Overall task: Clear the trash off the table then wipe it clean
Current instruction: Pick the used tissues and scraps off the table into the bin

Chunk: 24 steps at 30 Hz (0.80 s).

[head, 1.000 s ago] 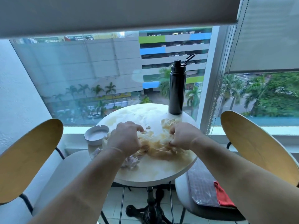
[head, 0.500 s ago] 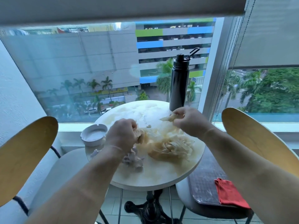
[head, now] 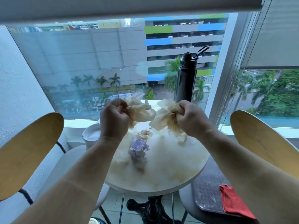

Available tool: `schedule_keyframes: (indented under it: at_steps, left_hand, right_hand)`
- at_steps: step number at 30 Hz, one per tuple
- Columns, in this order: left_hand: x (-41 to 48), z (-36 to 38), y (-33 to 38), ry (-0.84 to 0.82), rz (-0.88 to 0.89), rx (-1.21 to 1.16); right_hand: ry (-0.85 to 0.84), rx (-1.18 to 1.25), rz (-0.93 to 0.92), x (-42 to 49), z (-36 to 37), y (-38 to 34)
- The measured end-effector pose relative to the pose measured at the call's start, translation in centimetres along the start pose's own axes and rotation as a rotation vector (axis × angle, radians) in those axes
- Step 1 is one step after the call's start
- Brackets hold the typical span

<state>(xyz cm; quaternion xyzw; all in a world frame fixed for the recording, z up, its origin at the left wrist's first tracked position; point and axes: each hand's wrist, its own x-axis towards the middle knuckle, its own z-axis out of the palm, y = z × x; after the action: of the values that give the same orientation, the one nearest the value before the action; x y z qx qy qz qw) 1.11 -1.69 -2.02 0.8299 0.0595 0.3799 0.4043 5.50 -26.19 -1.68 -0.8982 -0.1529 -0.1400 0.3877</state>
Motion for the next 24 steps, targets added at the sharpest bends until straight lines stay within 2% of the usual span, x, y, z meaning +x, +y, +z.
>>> schedule_keyframes:
  at_steps: [4, 7, 10, 13, 18, 24]
  left_hand:
    - [0.3, -0.4, 0.7, -0.001, -0.062, -0.081]
    - [0.3, -0.7, 0.7, -0.01, -0.204, -0.164]
    - [0.5, -1.1, 1.4, 0.011, -0.35, -0.357]
    - [0.3, -1.8, 2.8, 0.01, -0.405, -0.528]
    - [0.0, -3.4, 3.7, 0.189, -0.434, -0.35]
    - [-0.5, -6.8, 1.6, 0.311, -0.496, -0.537]
  right_hand:
    - [0.023, 0.319, 0.075, 1.2, 0.3, -0.3]
    - [-0.011, 0.673, 0.242, 1.2, 0.6, -1.2]
    - [-0.092, 0.814, 0.329, 1.6, 0.5, -1.9]
    - [-0.173, 0.806, 0.285, 1.5, 0.6, -2.5]
    - [-0.106, 0.697, 0.156, 1.2, 1.6, -3.8]
    - [-0.06, 0.803, 0.142, 0.7, 4.0, -5.7]
